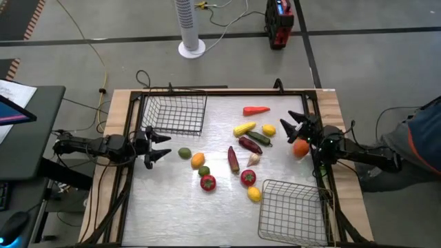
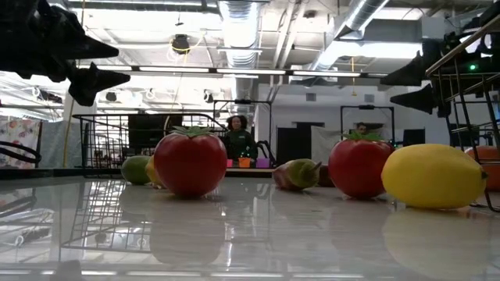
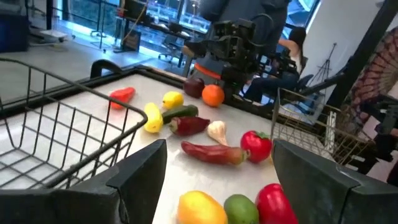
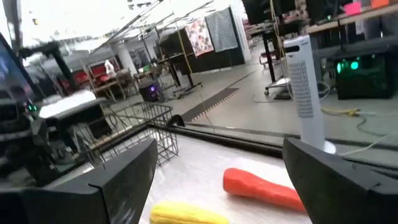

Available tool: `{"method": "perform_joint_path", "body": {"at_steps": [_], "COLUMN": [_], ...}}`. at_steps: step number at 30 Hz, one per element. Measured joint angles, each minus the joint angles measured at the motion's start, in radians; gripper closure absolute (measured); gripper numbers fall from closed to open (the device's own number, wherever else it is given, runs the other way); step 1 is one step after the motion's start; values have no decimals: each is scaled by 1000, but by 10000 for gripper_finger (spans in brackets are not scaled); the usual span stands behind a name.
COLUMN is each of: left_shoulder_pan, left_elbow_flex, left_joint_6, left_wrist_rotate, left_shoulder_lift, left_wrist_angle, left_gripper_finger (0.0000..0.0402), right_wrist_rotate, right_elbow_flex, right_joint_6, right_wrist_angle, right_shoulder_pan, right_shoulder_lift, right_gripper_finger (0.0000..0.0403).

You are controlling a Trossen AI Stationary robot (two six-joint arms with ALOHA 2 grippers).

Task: Sort produce into baskets
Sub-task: Put the left lemon into the black wire basket

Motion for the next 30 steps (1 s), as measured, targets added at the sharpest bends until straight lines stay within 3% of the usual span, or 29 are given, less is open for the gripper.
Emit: {"method": "perform_joint_path", "body": {"at_steps": [4, 11, 16, 20, 30], "left_shoulder_pan": [0, 0, -1, -22, -136], "left_elbow_flex": [29, 255, 430, 551, 794], "left_joint_6": [38, 89, 117, 50, -197], "left_wrist_rotate": [0, 1, 102, 175, 23], "left_shoulder_lift": [84, 424, 705, 889, 1208], "left_wrist_angle": [30, 23, -88, -176, -441], "left_gripper_finger": [123, 123, 123, 123, 123], "right_wrist_rotate": [-42, -325, -352, -400, -412], "right_elbow_flex": [0, 3, 5, 36, 221], "right_joint_6": [65, -29, -15, -15, -151], "right_wrist_angle": [21, 237, 229, 216, 175], "right_shoulder_pan": [-14, -23, -7, 24, 123], "right_shoulder_lift": [0, 25, 126, 248, 571], "right_gripper_finger": [30, 30, 30, 30, 30]}}
